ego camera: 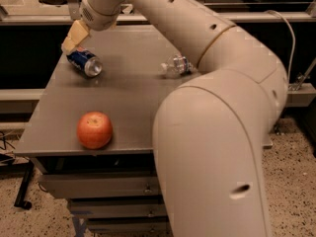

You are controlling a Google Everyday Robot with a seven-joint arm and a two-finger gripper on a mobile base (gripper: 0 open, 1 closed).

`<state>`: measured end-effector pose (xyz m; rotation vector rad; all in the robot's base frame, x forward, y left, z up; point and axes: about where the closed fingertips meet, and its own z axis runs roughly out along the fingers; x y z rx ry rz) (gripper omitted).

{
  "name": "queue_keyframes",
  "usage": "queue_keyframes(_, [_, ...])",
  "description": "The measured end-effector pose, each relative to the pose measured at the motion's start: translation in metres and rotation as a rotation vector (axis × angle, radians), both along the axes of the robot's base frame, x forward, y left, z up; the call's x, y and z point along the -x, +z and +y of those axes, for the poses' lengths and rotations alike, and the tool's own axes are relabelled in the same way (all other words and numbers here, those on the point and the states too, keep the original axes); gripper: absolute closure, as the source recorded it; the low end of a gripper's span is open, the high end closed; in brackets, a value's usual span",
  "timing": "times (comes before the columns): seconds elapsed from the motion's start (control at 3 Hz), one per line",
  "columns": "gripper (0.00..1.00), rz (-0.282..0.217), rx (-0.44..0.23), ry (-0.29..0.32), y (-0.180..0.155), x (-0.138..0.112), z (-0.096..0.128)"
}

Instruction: Place pepsi can upright

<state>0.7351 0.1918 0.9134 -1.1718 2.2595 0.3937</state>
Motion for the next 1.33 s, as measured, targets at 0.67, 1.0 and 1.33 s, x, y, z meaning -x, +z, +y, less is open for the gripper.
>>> queue_keyframes(0.67, [0.00, 0.032, 0.097, 0.035, -0.025, -0.016, 0.034])
queue_keyframes(1.0, [0.00, 0.038, 0.174, 0.055, -0.036, -0.015, 0.047])
queue_keyframes(1.33, [0.00, 0.042, 0.248, 0.067, -0.047, -0.013, 0.055])
